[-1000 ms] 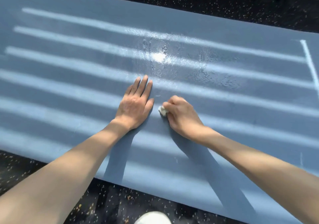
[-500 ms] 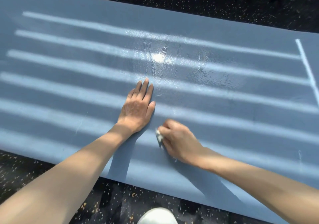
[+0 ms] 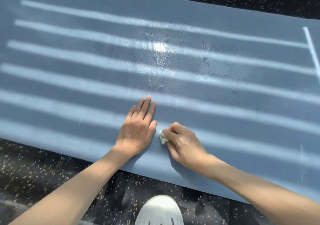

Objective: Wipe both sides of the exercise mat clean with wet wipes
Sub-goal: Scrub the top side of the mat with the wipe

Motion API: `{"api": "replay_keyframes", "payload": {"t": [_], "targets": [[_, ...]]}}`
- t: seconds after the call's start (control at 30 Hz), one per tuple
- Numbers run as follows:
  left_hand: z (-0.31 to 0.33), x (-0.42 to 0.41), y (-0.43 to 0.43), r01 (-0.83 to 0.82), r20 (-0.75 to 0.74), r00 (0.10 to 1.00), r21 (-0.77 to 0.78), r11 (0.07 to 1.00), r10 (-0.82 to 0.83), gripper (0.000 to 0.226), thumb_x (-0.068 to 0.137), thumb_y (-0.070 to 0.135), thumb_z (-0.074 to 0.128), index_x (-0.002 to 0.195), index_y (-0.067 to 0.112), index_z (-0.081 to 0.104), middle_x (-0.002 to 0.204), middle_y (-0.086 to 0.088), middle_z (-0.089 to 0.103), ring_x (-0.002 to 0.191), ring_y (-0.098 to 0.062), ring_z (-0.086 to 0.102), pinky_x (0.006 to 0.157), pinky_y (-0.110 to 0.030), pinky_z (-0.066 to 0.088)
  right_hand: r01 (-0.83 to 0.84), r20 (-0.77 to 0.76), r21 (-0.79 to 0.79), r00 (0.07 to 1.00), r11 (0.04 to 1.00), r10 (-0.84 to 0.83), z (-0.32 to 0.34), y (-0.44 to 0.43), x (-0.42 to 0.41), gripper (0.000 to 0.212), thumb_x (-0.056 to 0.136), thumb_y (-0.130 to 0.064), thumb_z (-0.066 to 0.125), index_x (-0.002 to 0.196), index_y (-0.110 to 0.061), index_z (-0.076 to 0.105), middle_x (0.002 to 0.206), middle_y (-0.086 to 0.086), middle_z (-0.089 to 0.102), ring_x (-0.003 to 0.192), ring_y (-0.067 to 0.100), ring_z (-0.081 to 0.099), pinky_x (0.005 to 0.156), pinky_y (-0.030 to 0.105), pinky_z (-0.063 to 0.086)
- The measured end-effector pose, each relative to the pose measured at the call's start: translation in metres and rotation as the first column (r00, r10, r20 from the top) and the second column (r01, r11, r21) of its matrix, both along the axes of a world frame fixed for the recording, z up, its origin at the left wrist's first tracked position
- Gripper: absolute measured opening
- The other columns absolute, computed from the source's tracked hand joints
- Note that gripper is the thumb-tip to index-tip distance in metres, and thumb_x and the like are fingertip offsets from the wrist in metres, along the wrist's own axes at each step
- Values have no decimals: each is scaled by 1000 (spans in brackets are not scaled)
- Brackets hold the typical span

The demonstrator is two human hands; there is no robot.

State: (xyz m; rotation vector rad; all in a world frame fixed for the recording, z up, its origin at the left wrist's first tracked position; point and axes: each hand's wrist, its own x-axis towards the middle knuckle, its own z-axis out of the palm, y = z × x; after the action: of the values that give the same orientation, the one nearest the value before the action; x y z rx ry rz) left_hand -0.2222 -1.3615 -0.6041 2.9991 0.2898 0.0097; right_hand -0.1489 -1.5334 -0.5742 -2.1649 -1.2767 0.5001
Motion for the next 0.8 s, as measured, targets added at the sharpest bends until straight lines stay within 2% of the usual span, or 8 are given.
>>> {"api": "replay_keyframes", "payload": {"t": [0.1,0.17,0.3,0.33,0.47,0.63,0.73,0.8], "targets": [[2,-2,-1,-19,-30,999,0,1000,19,59,94,30,34,142,-1,47,151,-21,41,138,-36,43,109,-42,27,-260,-93,-30,962,965,256,11,-20,-39,12,86,-18,44,83,-11,54,79,7,46,63,25,47,51,36,43],[4,-5,-3,-20,-17,1000,-2,1000,20,58,94,30,34,142,-2,46,150,-21,42,137,-36,42,108,-41,26,-363,-101,-45,929,931,357,12,-23,-42,17,86,-20,42,81,-10,55,79,6,49,66,23,49,54,33,43],[3,-20,-15,-46,55,997,-75,996,50,55,97,27,35,143,-1,44,151,-21,41,139,-31,30,110,-40,22,8,-43,-36,999,999,-10,2,-11,-21,19,91,-24,47,79,-11,55,80,3,48,62,24,47,52,32,43],[2,-21,-16,-51,64,996,-84,995,57,55,97,27,35,143,-1,44,151,-20,41,139,-31,29,110,-40,22,-4,-54,-32,999,999,2,3,-15,-28,17,91,-23,49,80,-11,54,80,3,46,62,22,45,52,31,40],[2,-20,-15,-58,47,997,-103,993,63,55,97,27,35,144,1,43,152,-19,40,140,-31,30,111,-39,21,-369,-144,-62,923,927,357,15,-43,-54,18,89,-20,44,87,-10,58,82,6,49,65,24,49,53,31,34],[0,-20,-15,-61,45,997,-130,990,67,56,98,28,33,145,1,42,153,-19,38,141,-31,29,112,-40,21,-18,-37,-38,999,999,17,3,-42,-30,20,93,-20,44,83,-11,59,83,4,52,67,24,53,56,32,47],[1,-19,-15,-51,56,997,-143,988,59,55,97,27,35,144,-1,43,152,-21,40,140,-33,31,111,-41,22,-244,-110,-53,965,968,237,11,-63,-51,31,98,-23,34,89,-8,60,82,4,48,65,21,44,53,28,32],[2,-20,-16,-51,63,996,-149,987,61,55,97,26,35,144,-2,43,151,-22,40,139,-34,31,111,-42,22,-289,-114,-71,953,955,280,12,-65,-40,24,94,-22,40,87,-12,60,83,4,49,65,21,48,54,28,38]]}}
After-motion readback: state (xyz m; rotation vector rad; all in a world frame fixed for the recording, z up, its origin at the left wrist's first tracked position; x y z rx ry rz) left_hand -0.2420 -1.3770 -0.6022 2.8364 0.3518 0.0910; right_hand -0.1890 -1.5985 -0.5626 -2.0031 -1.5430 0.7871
